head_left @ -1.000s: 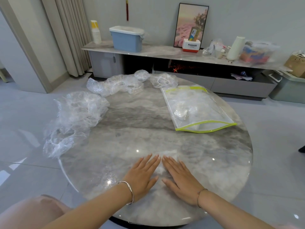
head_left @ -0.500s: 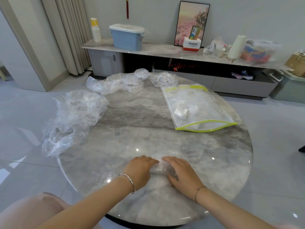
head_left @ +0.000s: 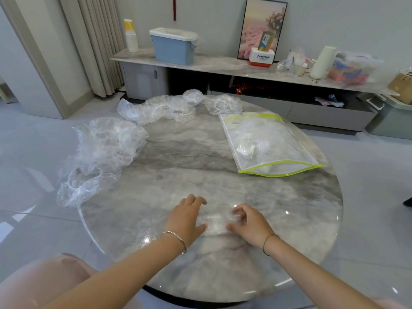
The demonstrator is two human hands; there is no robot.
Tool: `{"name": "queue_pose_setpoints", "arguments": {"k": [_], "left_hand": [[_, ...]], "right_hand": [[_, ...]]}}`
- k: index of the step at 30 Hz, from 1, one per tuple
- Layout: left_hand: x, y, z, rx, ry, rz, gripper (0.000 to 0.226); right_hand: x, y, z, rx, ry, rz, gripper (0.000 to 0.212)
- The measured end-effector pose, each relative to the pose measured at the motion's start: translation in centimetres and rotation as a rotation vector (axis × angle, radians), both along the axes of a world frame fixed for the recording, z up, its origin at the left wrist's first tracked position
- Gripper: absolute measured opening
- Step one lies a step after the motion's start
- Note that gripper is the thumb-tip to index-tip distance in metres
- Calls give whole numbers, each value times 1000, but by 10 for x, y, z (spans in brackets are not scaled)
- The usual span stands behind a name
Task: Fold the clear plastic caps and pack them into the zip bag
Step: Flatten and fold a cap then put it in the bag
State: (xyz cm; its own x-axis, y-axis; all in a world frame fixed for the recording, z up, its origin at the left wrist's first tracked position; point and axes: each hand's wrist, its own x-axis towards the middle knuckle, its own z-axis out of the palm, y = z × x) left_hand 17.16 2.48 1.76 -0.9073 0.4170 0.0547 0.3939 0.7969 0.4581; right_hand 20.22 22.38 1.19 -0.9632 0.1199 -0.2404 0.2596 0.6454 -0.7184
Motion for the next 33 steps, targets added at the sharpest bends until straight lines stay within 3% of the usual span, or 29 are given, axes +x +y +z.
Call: {"name": "queue_pose_setpoints", "arguments": {"k": [3,5,11,16,20,24,27,30,33], "left_hand": [[2,5,2,-57,295,-248,41],[5,8,7,-48,234,-248,26],[3,11,9,424,-213,70,42],[2,25,18,720,-470,37,27],[5,35,19,757,-528,18,23],[0,47,23,904,-585,122,14],[-5,56,27,960,-702,123,15],[-11,70,25,932,-817,98,14],[-21,84,21,918,-879,114,16]], "right_hand": [[-5,-1,0,26,-64,43,24],[-7,-2,4,-87,-61,-1,23],[-6,-1,33,-567,-66,-161,18],[2,-4,43,-712,-87,-138,21],[8,-5,48,-751,-91,-85,25],[8,2,49,-666,23,-192,37],[7,14,52,-833,-75,-283,57],[8,30,57,-1000,-192,-261,41],[5,43,54,-1020,-180,-314,20]]}}
